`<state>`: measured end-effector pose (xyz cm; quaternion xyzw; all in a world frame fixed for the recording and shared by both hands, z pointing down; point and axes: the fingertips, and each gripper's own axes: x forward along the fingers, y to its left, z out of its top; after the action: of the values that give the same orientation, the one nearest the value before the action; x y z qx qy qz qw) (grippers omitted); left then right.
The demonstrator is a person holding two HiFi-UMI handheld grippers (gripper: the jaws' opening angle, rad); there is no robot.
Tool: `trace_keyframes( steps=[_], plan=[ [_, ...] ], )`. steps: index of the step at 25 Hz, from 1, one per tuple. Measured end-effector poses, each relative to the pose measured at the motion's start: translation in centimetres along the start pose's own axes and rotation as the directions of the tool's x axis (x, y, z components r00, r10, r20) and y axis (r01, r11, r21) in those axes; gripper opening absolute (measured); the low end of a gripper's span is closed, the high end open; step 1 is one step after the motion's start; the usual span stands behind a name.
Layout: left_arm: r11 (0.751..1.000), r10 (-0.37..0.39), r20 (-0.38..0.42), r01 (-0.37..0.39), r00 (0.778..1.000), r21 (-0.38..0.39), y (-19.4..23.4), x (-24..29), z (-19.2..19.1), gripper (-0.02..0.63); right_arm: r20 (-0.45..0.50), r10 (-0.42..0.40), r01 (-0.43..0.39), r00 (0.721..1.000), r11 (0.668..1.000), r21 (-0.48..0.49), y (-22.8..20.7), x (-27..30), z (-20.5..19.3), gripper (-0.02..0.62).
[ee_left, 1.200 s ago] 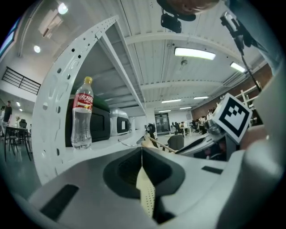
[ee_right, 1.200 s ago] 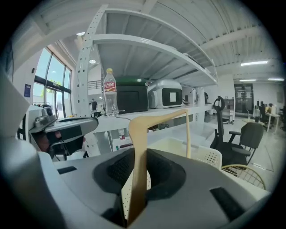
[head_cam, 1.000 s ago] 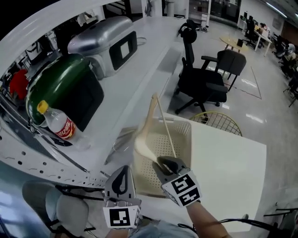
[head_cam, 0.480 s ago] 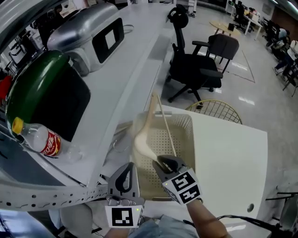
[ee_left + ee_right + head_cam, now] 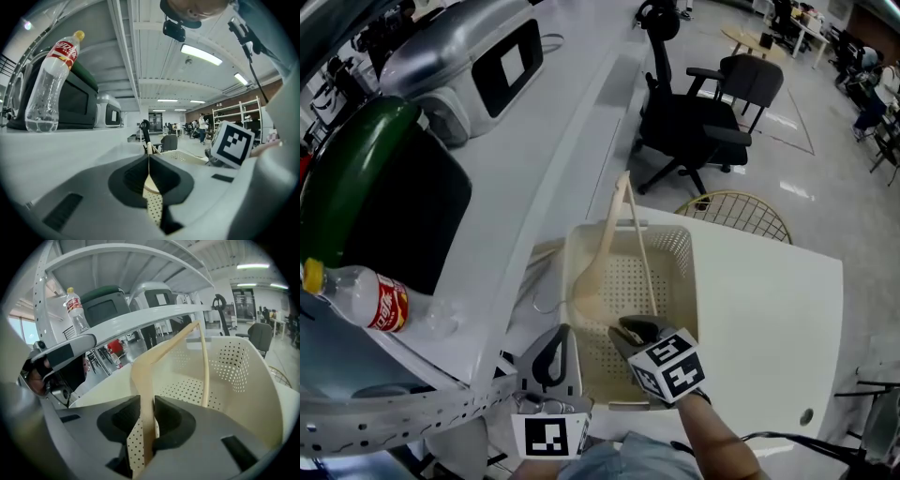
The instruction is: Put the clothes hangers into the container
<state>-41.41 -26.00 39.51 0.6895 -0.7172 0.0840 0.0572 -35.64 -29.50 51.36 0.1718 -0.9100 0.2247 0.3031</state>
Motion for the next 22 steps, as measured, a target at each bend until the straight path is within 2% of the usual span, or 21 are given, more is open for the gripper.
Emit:
trace_keyframes(
  steps=[5,9,17,22],
  plan=[
    [1.000,0.008,-0.010,-0.008,1.000,-0.001,0.3,0.2,-0.3,0.012,-0.014,0.005,-0.005,1.000,1.000,0.025,-0.4,0.4,-0.3,0.093],
    [1.000,0.007,-0.013,-0.007,1.000,-0.001,0.0,0.1,-0.3,0.012,0.010,0.006,-0.006,1.000,0.999,0.033,-0.3,0.1,-0.1,0.107],
    [1.000,-0.017,0.034,0.016,0.999,0.020,-1.4,-0.9,1.4,0.012,0.142,-0.041,0.040,0.989,0.999,0.006,0.2,-3.1,2.1,0.109],
    [0.998,-0.045,0.101,0.040,0.994,0.052,-2.4,-2.0,3.5,0.012,0.258,-0.096,0.106,0.961,0.994,-0.027,1.1,-7.0,3.7,0.086]
  ],
)
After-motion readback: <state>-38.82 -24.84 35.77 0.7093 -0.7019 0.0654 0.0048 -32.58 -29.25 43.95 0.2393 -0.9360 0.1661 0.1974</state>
